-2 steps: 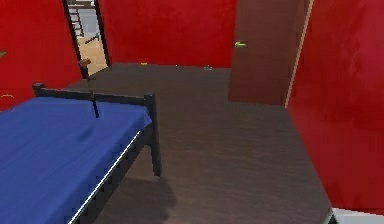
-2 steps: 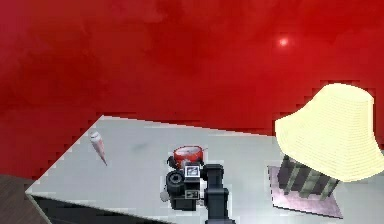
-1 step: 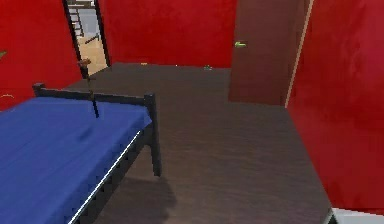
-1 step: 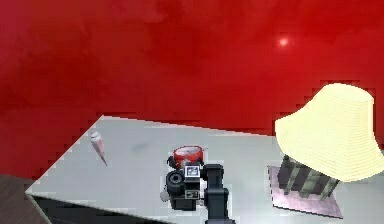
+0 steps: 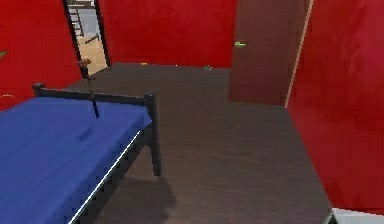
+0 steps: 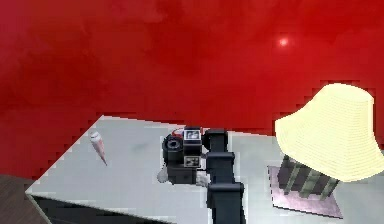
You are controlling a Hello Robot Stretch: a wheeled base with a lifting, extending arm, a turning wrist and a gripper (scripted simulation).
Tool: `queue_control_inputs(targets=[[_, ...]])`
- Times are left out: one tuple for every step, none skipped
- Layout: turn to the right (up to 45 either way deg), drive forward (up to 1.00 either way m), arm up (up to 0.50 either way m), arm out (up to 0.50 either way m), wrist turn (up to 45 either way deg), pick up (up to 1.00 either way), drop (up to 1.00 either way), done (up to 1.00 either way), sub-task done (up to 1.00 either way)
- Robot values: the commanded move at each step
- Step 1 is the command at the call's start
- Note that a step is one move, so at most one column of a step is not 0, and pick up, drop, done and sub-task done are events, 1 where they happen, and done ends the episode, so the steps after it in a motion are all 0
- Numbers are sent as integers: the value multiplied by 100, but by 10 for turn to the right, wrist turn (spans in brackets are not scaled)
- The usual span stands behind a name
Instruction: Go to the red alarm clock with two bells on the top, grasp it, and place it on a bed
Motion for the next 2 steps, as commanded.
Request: queue_control_inputs(targets=[[0,0,12,0,0,0,0,0,0],[0,0,0,0,-450,0,0,0,0]])
